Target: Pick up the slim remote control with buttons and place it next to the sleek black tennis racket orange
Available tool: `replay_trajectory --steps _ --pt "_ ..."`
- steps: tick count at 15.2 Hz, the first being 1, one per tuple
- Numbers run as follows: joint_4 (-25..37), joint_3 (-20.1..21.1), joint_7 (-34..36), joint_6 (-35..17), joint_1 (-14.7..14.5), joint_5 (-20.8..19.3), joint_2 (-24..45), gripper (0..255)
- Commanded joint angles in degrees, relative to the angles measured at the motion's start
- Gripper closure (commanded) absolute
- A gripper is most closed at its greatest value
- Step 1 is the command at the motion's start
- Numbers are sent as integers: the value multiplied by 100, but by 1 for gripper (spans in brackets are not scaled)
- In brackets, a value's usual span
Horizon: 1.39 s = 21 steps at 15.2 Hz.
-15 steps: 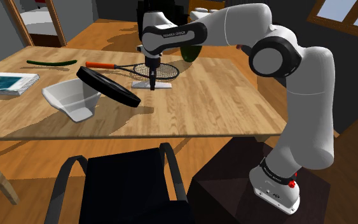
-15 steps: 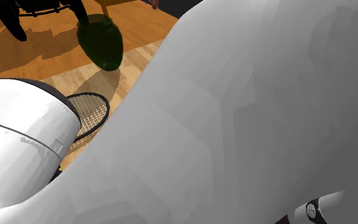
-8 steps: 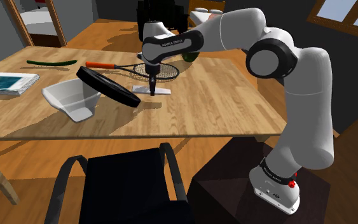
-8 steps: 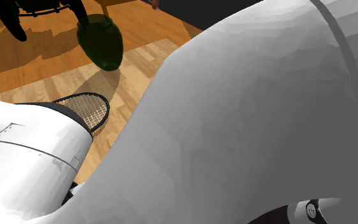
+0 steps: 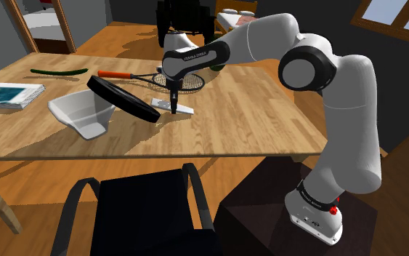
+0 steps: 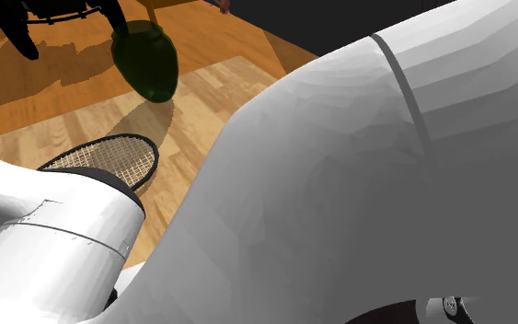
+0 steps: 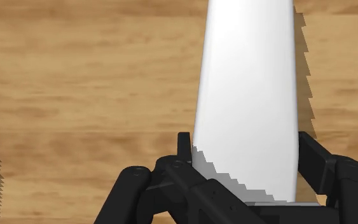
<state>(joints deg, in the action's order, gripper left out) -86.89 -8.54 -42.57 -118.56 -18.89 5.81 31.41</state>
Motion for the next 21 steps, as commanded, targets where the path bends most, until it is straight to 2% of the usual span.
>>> replay_trajectory --steps 1,4,5,10,14,21 --pt "-17 5 1 3 -4 -1 41 255" --pt "-17 4 0 3 -5 0 41 255" --pt "-14 4 0 13 -5 -1 33 0" --pt "-17 4 0 3 -5 0 41 0" --pt "346 -23 32 605 -5 -48 -201 0" --pt "346 -23 32 605 -5 -48 -201 0"
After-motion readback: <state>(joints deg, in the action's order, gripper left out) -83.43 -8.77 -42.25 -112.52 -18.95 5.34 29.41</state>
